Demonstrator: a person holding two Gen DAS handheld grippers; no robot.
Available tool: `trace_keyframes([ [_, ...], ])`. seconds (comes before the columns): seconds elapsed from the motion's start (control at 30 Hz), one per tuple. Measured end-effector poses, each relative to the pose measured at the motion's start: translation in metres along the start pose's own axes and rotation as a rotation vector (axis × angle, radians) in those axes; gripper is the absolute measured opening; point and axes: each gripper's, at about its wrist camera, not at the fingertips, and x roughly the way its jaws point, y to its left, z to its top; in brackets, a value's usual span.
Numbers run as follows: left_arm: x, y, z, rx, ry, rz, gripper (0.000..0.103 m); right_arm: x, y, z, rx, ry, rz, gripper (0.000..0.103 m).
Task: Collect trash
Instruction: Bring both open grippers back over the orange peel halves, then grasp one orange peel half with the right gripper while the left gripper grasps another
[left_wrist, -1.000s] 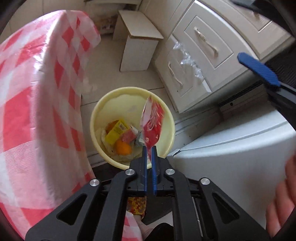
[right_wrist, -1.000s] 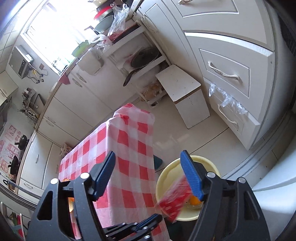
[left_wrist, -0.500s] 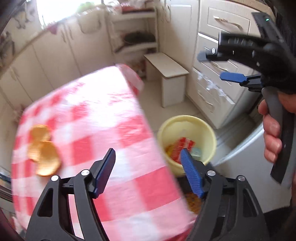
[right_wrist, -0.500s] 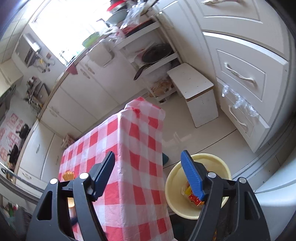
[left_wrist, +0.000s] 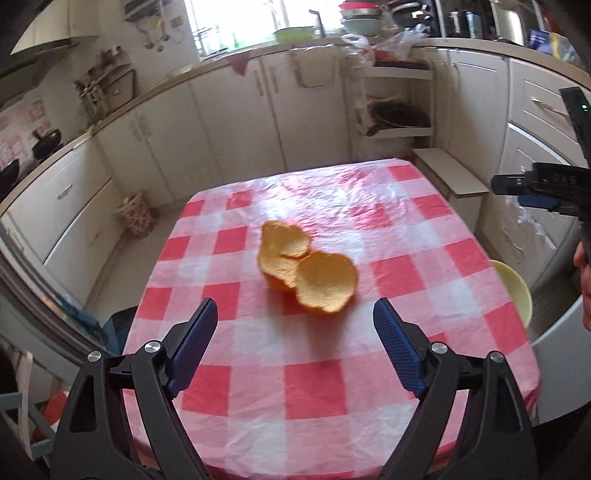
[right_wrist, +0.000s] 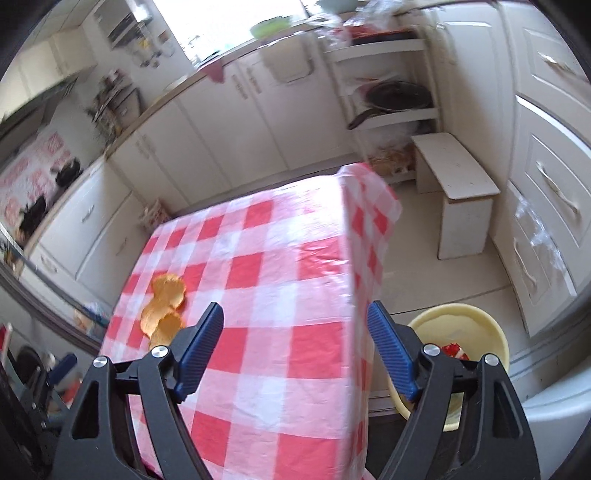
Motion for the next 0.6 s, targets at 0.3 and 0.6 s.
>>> trace_keyframes([
  [0.3, 0.013, 0.060, -0.011, -0.137, 0.035, 0.060, 0.085, 0.043, 0.074, -0.017, -0.222, 0.089, 0.033, 0.079],
  [0.6, 0.015, 0.069, -0.017, -0.142, 0.053, 0.052, 0.087, 0.084, 0.111, -0.026, -0.290, 0.170, 0.030, 0.079],
])
